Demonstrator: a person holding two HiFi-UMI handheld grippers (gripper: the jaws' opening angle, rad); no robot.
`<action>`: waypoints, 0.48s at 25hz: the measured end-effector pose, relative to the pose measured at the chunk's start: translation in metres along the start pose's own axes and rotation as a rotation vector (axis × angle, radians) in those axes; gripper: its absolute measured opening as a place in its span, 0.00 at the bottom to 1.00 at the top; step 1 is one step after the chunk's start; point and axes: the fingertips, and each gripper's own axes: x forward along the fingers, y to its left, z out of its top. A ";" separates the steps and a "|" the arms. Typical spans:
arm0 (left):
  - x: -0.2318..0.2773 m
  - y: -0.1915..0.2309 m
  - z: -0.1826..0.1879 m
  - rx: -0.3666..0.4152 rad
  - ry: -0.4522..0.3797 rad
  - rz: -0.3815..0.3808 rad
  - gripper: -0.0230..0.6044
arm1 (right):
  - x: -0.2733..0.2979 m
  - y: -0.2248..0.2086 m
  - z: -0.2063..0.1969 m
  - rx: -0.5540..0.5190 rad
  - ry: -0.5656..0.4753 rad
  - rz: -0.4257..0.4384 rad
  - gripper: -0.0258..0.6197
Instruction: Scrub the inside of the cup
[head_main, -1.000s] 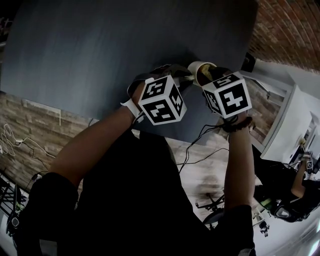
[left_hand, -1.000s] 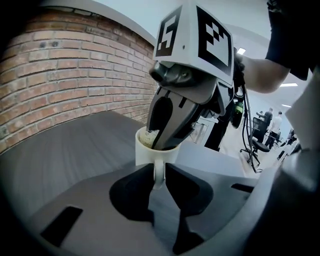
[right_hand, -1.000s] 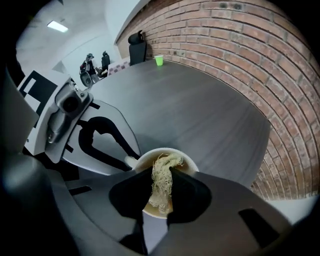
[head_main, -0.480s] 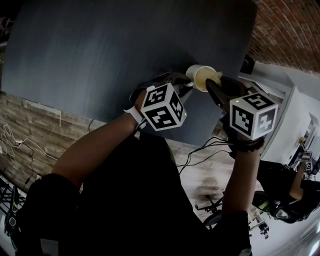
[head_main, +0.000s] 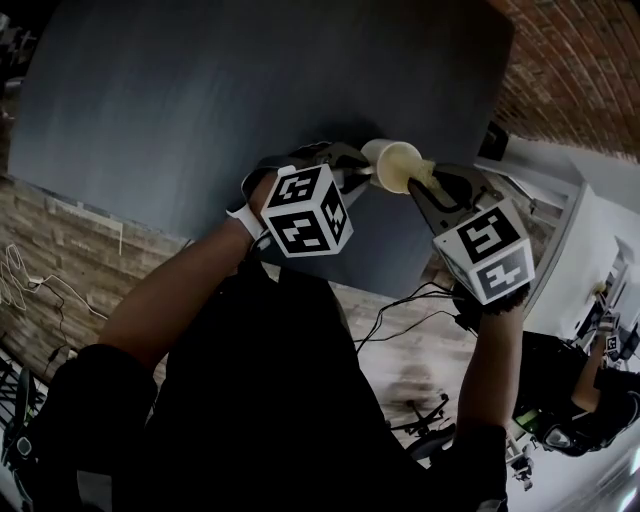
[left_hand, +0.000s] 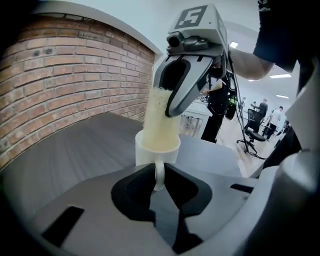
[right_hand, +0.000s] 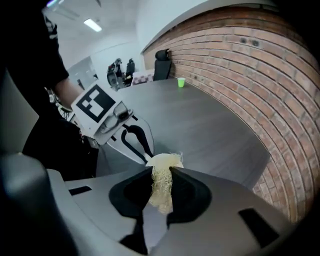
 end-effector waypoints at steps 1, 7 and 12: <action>-0.002 -0.001 -0.001 0.019 0.007 -0.008 0.14 | 0.008 0.002 0.000 -0.026 0.019 -0.004 0.17; -0.007 -0.008 -0.013 0.026 0.030 -0.056 0.14 | 0.061 0.013 -0.013 -0.181 0.132 -0.006 0.17; -0.006 -0.005 -0.016 0.037 0.045 -0.041 0.14 | 0.075 0.025 -0.017 -0.128 0.172 0.077 0.17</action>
